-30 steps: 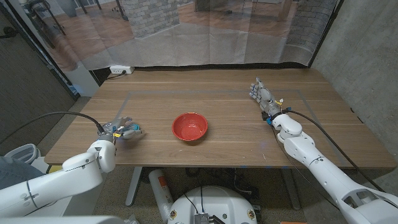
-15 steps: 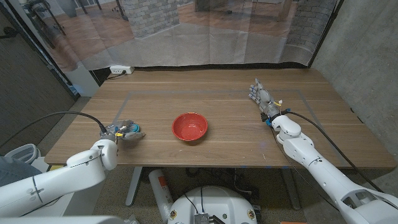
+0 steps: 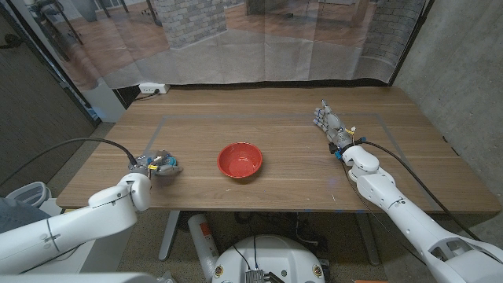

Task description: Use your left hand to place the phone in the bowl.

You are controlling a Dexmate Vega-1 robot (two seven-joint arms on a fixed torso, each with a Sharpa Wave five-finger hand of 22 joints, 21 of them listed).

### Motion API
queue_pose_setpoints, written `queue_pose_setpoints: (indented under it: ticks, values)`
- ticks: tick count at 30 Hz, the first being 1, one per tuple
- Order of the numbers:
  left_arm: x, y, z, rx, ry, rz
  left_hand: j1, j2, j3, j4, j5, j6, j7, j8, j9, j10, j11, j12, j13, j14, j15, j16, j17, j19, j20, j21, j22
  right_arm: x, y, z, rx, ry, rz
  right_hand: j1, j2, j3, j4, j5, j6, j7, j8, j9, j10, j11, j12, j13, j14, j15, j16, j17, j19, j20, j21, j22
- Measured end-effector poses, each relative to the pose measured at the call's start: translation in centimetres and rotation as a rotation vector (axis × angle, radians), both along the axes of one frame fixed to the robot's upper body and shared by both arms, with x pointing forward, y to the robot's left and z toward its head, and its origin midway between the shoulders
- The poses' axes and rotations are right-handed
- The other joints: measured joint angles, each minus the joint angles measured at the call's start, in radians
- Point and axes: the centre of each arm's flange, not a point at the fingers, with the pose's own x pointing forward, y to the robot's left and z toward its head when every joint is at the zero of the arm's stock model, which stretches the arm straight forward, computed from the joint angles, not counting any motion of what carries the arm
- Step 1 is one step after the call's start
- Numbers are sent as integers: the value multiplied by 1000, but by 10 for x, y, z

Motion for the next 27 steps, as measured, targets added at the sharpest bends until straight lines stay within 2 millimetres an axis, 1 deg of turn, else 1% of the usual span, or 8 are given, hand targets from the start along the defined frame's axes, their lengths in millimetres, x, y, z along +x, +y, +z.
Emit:
queue_pose_setpoints:
  ticks: [3,7,12,18,23,25,26,27]
  values:
    - [0,-1,0,1,5,9,83,45,19,19,-54,74,-7,23,4,45,-12,16,11,62,-11,19,17,0,0,28,0,0,0,0,-1,-1,1,0,0,0,0,0,0,0,0,0,0,0,0,0,0,0,0,0,0,0,-4,0]
    - [1,-3,0,7,5,21,150,54,39,39,-100,147,-1,53,14,115,-25,43,29,126,-4,41,20,35,1,61,0,0,-2,-2,-1,-3,2,0,0,0,0,0,0,0,0,0,0,0,0,0,0,0,0,0,0,0,-4,0]
    - [0,-5,-1,13,1,34,200,43,64,64,-104,181,33,86,41,175,-35,68,57,155,1,76,20,45,-2,136,0,0,-3,-3,-1,-2,3,0,0,0,0,0,0,0,0,0,0,0,0,0,0,0,0,0,0,0,-4,0]
    - [-1,-9,-2,15,-6,43,256,39,85,85,-104,182,34,134,66,209,-36,83,78,159,5,110,27,65,-4,168,0,0,-4,-6,0,-1,5,-3,3,0,0,0,0,0,0,0,0,0,0,0,0,0,0,0,0,0,-8,0]
    - [-2,-10,-2,13,-10,45,304,31,102,102,-91,229,45,146,86,224,-24,87,96,171,17,110,28,70,-2,181,0,0,-5,-7,0,1,5,-5,5,0,0,0,0,0,0,0,0,0,0,0,0,0,0,0,0,0,-8,0]
    - [-2,-11,-1,11,-12,44,330,44,105,105,-90,275,44,154,89,228,-24,94,102,177,24,110,28,73,0,186,0,-1,-5,-8,0,1,6,-5,5,0,0,0,0,0,0,0,0,0,0,0,0,0,0,0,0,0,-8,0]
    - [-2,-12,-1,10,-13,44,377,75,106,106,-90,297,41,154,89,235,-24,97,104,191,37,110,34,82,5,187,0,-1,-5,-8,0,1,6,-5,5,0,0,0,0,0,0,0,0,0,0,0,0,0,0,0,0,0,-8,0]
    - [-2,-12,-1,10,-14,45,391,82,106,106,-89,305,40,154,89,238,-22,97,105,201,48,109,37,95,6,187,0,-1,-5,-8,0,1,6,-5,5,0,0,0,0,0,0,0,0,0,0,0,0,0,0,0,0,0,-8,0]
